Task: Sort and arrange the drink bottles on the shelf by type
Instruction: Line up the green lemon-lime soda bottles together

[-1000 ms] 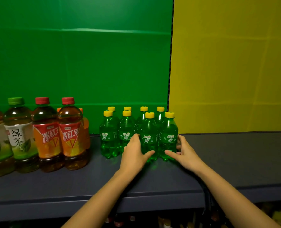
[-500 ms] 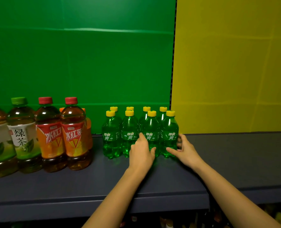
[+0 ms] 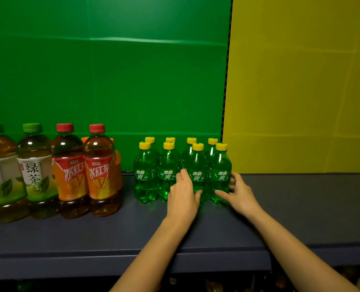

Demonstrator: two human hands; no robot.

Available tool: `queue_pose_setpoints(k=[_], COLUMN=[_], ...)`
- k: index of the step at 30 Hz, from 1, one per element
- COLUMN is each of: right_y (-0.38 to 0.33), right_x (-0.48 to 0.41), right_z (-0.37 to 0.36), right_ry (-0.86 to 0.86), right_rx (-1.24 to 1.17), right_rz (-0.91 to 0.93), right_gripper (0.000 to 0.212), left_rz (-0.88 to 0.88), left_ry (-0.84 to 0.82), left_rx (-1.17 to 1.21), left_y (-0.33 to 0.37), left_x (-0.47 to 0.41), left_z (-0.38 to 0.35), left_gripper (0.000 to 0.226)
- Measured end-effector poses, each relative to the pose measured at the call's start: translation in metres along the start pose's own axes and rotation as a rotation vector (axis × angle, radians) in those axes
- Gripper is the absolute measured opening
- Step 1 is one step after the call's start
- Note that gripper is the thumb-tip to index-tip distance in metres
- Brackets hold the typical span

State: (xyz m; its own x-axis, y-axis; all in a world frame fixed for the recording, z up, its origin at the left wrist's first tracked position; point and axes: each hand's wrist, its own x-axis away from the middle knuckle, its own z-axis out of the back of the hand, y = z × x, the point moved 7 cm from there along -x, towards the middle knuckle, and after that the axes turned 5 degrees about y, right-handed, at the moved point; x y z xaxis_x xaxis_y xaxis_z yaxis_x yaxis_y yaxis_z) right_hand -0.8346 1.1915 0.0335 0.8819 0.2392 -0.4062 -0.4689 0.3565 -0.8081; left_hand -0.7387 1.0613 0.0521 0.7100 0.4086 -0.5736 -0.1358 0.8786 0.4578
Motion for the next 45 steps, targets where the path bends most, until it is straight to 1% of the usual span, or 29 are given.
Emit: queue_pose_setpoints(k=[5,9,15,17,19,21,22,23,25,28,31,33,35,42,45], right_y=[-0.001,-0.002,-0.004,-0.003,-0.001,0.001,0.002,0.002,0.002,0.002,0.004,0.004,0.005,0.009,0.009], right_x=[0.0,0.0,0.0,0.0,-0.001,-0.003,-0.004,-0.006,-0.01,-0.015,-0.019,-0.019,-0.02,-0.023,-0.024], right_z=[0.0,-0.002,-0.007,-0.007,-0.006,-0.005,-0.006,-0.007,-0.011,-0.019,-0.027,-0.028,-0.029,-0.03,-0.03], right_ry=[0.001,-0.027,-0.026,-0.039,-0.059,-0.072,-0.076,-0.08,-0.086,-0.102,-0.078,-0.044,-0.023,0.004,0.003], right_rx=[-0.01,-0.022,-0.026,-0.025,-0.014,-0.02,-0.036,-0.063,-0.14,-0.24,-0.319,-0.366,-0.38,-0.368,-0.32], right_rz=[-0.009,-0.021,-0.021,-0.019,-0.022,-0.03,-0.034,-0.043,-0.084,-0.134,-0.151,-0.147,-0.137,-0.12,-0.136], right_gripper=[0.072,0.072,0.071,0.072,0.075,0.081,0.084,0.087,0.094,0.096,0.094,0.087,0.084,0.086,0.088], left_rz=[-0.033,-0.043,-0.07,-0.099,-0.137,-0.182,-0.176,-0.145,-0.044,0.144,0.297,0.362,0.384,0.379,0.37], left_ry=[0.051,0.055,0.065,0.141,0.282,0.451,0.531,0.567,0.517,0.33,0.197,0.11,0.058,0.03,0.048], left_rx=[-0.062,-0.081,-0.042,0.001,0.047,-0.009,-0.027,-0.023,0.062,0.29,0.504,0.642,0.727,0.75,0.713], left_y=[0.0,-0.005,-0.009,-0.01,-0.016,-0.029,-0.039,-0.049,-0.067,-0.088,-0.108,-0.118,-0.122,-0.126,-0.128], left_x=[-0.002,-0.004,-0.006,-0.005,-0.002,0.0,0.001,0.001,-0.005,-0.018,-0.029,-0.035,-0.038,-0.04,-0.038], left_z=[0.005,0.005,0.007,0.017,0.037,0.056,0.064,0.069,0.07,0.057,0.043,0.033,0.027,0.022,0.023], left_gripper=[0.038,0.032,0.027,0.025,0.026,0.034,0.041,0.05,0.072,0.107,0.124,0.127,0.123,0.12,0.116])
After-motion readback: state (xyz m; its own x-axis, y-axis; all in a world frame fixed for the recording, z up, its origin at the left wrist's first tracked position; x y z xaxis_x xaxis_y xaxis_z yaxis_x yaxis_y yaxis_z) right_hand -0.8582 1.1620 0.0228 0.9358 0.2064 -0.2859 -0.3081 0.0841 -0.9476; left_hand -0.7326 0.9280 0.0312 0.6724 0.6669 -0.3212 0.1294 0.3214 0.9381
